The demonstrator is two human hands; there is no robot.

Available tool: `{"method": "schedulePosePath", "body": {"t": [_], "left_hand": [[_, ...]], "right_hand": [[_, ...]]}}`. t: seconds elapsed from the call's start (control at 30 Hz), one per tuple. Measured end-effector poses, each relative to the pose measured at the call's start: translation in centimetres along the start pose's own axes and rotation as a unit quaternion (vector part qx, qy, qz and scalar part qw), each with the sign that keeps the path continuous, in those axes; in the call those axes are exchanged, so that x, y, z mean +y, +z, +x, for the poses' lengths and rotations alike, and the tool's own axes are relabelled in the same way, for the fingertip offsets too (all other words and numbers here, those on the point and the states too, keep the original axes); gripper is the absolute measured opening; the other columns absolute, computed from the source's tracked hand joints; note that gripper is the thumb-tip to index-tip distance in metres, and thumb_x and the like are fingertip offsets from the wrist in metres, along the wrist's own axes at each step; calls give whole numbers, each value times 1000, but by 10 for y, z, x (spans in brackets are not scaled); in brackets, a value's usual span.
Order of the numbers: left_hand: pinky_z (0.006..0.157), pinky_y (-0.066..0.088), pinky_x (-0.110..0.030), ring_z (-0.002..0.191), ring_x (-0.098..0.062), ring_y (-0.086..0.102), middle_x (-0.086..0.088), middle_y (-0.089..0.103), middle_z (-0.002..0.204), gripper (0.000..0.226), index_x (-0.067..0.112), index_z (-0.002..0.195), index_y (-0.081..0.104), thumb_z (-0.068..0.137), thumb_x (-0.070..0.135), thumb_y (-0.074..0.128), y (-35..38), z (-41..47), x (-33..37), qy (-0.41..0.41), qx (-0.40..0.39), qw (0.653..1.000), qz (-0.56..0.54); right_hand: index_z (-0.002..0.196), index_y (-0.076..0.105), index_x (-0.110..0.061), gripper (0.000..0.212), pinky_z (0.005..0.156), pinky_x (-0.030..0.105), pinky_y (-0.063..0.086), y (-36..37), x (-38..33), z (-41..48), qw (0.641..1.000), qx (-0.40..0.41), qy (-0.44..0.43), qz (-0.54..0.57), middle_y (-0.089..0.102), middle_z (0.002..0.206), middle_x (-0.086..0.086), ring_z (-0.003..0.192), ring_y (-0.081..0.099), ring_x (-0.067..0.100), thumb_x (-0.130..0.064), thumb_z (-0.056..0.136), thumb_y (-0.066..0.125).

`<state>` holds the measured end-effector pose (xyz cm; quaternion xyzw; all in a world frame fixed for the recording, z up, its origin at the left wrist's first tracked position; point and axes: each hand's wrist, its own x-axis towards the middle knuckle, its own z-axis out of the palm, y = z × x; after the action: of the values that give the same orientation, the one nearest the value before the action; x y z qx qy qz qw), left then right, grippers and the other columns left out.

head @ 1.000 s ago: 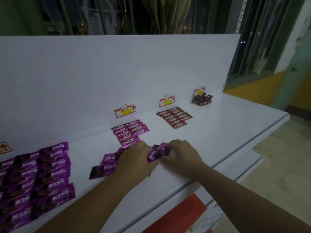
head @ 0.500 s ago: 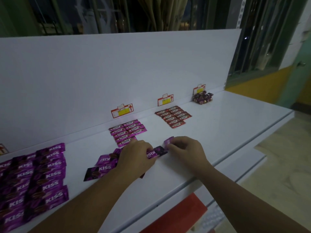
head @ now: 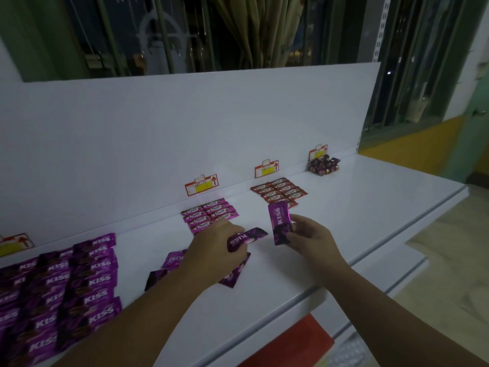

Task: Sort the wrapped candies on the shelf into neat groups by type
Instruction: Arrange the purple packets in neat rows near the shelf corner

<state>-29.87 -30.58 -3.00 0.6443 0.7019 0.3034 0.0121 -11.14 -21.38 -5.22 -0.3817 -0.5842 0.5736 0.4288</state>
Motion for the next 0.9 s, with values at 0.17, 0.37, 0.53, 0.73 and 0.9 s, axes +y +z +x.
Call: {"method": "schedulePosePath", "body": {"t": [0.17, 0.37, 0.53, 0.73, 0.9], "left_hand": [[60, 49, -26, 68, -13, 64, 3, 67, 69, 19, 19, 79, 68, 91, 25, 54, -28, -17, -18, -243, 27, 939, -241], [44, 50, -24, 51, -17, 66, -10, 70, 64, 5, 5, 85, 66, 84, 9, 64, -71, -52, -46, -379, 71, 781, -492], [48, 51, -25, 61, -22, 68, -15, 71, 75, 11, 0, 90, 65, 85, 9, 62, -113, -92, -73, -352, 53, 778, -518], [58, 55, -32, 78, -29, 70, -16, 72, 86, 14, 3, 96, 66, 82, 2, 63, -158, -143, -103, -371, 58, 789, -487], [59, 56, -35, 75, -32, 70, -19, 70, 82, 20, -2, 90, 62, 79, -9, 47, -179, -179, -121, -408, 91, 735, -534]], "right_hand": [[93, 66, -7, 14, 69, 25, 56, 29, -10, -5, 992, -109, 49, 32, 73, 87, 6, 83, 71, 20, 1, 88, 55], [86, 61, -8, 5, 64, 32, 53, 89, -18, -18, 975, -198, 90, 46, 70, 93, 17, 87, 68, 32, -10, 89, 57], [102, 58, -5, 13, 62, 34, 56, 140, -30, -34, 928, -335, 134, 92, 70, 90, 18, 80, 68, 30, -7, 91, 49], [69, 51, -14, 24, 61, 25, 52, 200, -32, -65, 905, -413, -37, -99, 61, 66, 1, 60, 57, 13, -11, 77, 73], [72, 61, -20, 16, 59, 16, 47, 238, -31, -88, 872, -461, -100, -131, 63, 64, -13, 60, 58, 2, -15, 75, 77]]}}
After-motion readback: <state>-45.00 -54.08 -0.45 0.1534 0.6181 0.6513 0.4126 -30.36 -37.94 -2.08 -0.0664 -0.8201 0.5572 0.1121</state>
